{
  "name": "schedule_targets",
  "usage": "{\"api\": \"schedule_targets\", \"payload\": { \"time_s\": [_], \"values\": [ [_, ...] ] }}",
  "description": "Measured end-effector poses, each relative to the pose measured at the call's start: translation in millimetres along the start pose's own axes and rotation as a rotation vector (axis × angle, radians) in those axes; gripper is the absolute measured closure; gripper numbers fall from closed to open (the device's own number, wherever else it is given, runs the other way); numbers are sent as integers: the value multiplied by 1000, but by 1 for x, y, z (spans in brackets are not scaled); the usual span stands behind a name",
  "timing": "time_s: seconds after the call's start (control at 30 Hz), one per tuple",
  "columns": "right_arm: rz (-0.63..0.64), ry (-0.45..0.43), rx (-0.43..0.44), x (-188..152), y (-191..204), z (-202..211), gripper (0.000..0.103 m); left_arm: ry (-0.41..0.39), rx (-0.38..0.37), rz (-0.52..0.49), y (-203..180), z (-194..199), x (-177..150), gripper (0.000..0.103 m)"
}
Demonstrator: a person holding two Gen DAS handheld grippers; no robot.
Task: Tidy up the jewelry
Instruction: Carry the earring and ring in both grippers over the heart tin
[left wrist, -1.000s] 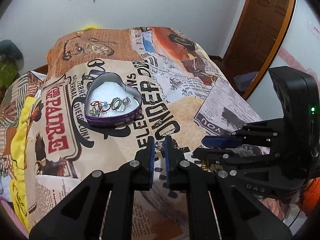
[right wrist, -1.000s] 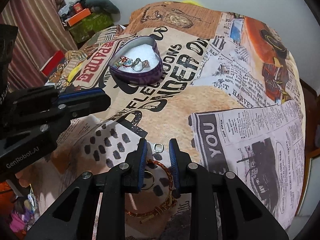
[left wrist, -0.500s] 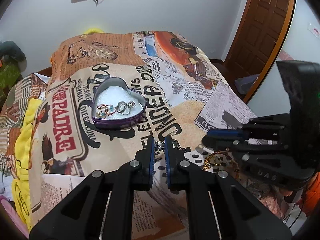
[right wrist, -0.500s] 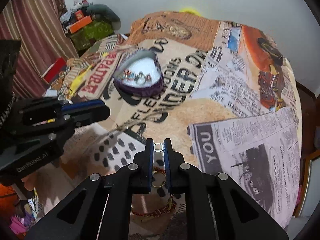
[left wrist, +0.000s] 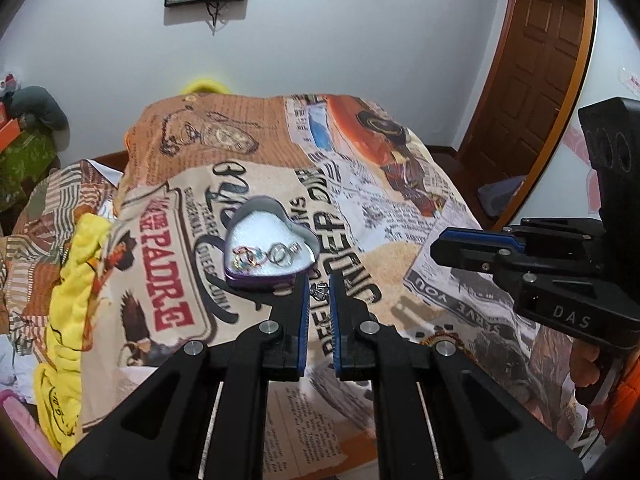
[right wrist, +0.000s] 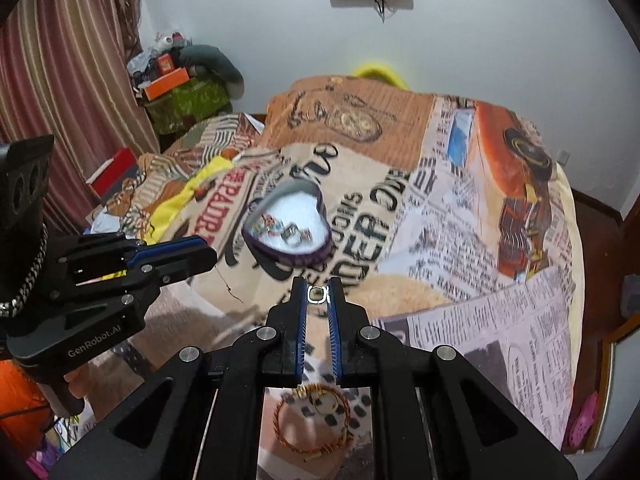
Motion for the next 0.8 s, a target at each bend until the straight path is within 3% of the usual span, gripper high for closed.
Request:
{"api": "schedule_targets", "payload": {
  "time_s": [0.43, 0.8],
  "values": [
    [1, -23, 56, 25, 15, -23, 94, -41, 31, 42, 28, -8, 21, 95],
    [34, 12, 31, 43, 10, -55, 94, -32, 39, 67, 46, -40, 36, 95]
  ]
}}
Point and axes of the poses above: each gripper's, at about its wrist camera, not at the fingertips, and z roughly against the way its jaws point, y to its left, x to its top, the point moved 4 cm from there along -z, roughly the way its jaws point, and after that the axes turned 5 degrees about x, right-handed, at the moved point
